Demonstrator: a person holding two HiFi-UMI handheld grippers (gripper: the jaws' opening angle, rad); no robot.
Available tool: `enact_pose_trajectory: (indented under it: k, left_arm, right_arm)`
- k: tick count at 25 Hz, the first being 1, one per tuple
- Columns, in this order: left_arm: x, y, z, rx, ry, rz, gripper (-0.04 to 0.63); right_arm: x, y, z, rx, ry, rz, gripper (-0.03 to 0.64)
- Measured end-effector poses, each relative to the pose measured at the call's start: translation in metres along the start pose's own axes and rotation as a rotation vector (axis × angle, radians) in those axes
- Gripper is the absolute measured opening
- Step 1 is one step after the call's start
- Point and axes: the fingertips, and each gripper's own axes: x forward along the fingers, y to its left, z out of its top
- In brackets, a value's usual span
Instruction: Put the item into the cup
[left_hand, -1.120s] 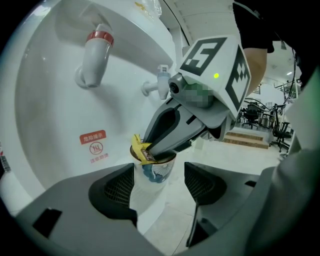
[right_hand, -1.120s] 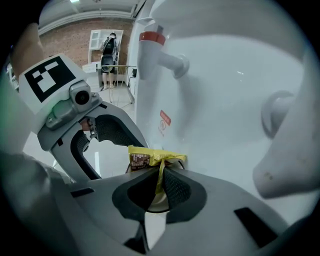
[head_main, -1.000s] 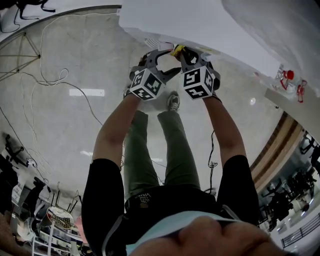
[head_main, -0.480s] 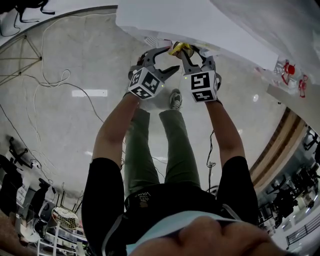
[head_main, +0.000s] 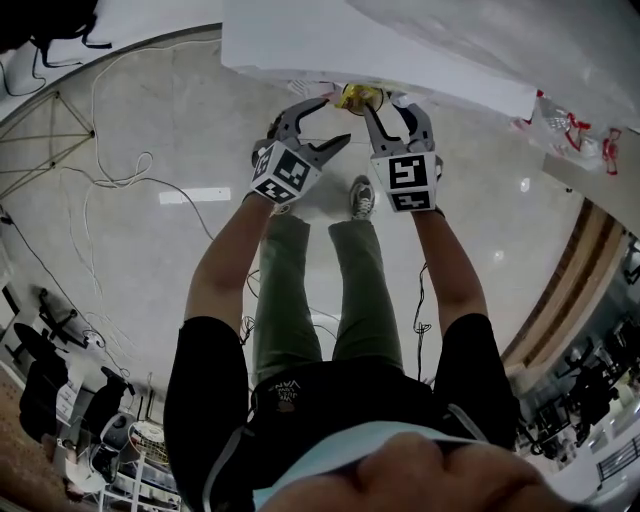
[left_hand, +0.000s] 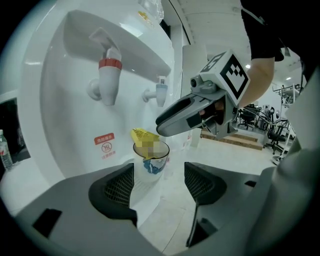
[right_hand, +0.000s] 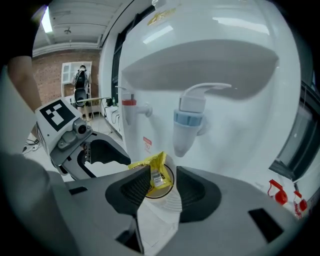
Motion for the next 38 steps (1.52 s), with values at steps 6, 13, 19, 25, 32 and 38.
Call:
enact_pose_trajectory:
  k: [6, 13, 19, 25, 32, 38]
  left_arm:
    - [-0.023, -0.002, 0.016, 0.002, -0.011, -0.01, 0.318]
    - [-0.063, -0.013, 0.047, -0.008, -0.045, -0.003, 0.316]
    - [-0.101, -0.028, 0.09, -0.014, -0.094, 0.017, 0.316]
    - [-0.13, -0.04, 0.147, -0.019, -0.165, 0.047, 0.248]
    - [-0.181, -0.061, 0.217, -0.024, -0.224, 0.086, 0.113]
    - [-0.224, -0.079, 0.27, -0.014, -0.286, 0.122, 0.041]
  right_arm:
    - [-0.023, 0.0, 0.003, 0.055, -0.011, -0.039, 0.146]
    - [-0.067, 0.007, 0.008, 0.135, -0.027, -0.084, 0.144]
    - [-0.121, 0.007, 0.033, 0.192, -0.083, -0.151, 0.11]
    - [-0.171, 0.0, 0.066, 0.225, -0.161, -0.191, 0.061]
    - [-0.241, 0.007, 0.118, 0.302, -0.261, -0.188, 0.055]
    - [-0.286, 0.008, 0.146, 0.209, -0.303, -0.172, 0.054]
